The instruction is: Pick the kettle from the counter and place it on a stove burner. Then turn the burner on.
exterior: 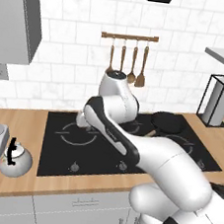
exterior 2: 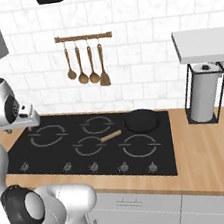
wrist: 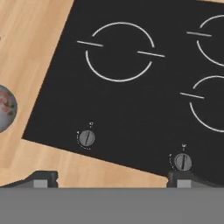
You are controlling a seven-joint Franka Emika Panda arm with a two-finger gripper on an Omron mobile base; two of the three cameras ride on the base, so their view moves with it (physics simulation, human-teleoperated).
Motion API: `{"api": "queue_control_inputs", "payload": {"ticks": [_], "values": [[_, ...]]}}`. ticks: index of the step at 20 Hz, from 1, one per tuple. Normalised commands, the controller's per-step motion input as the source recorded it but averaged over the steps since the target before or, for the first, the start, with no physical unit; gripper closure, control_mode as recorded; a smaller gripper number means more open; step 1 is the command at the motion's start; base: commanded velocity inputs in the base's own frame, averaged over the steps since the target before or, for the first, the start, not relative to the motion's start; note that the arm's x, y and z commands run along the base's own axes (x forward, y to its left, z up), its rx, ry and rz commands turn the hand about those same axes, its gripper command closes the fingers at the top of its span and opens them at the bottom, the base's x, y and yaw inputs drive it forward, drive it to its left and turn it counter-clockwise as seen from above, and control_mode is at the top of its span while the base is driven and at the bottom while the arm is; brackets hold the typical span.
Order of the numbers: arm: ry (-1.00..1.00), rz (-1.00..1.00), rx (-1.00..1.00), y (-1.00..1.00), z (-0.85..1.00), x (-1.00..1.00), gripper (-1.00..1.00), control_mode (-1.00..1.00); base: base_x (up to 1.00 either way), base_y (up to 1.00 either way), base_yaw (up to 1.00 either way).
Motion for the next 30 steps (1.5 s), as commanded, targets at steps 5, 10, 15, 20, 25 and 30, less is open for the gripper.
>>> {"api": "queue_control_inputs", "payload": {"ticks": [5, 10, 15, 20, 25, 30], "values": [[0.0, 0.21, 0.05, 0.59, -0.07, 0.0, -1.0, -1.0, 0.0, 0.0, 0.0], [0.0, 0.17, -0.02, 0.64, 0.01, -0.03, -1.0, -1.0, 0.0, 0.0, 0.0], [0.04, 0.19, -0.02, 0.71, -0.04, -0.01, -1.0, -1.0, 0.0, 0.0, 0.0], [0.0, 0.14, -0.02, 0.9, -0.42, -0.1, -1.0, -1.0, 0.0, 0.0, 0.0], [0.0, 0.02, -0.01, 0.92, -0.43, -0.11, -1.0, -1.0, 0.0, 0.0, 0.0], [0.01, -0.01, -0.03, 0.85, -0.06, 0.0, -1.0, -1.0, 0.0, 0.0, 0.0]]}}
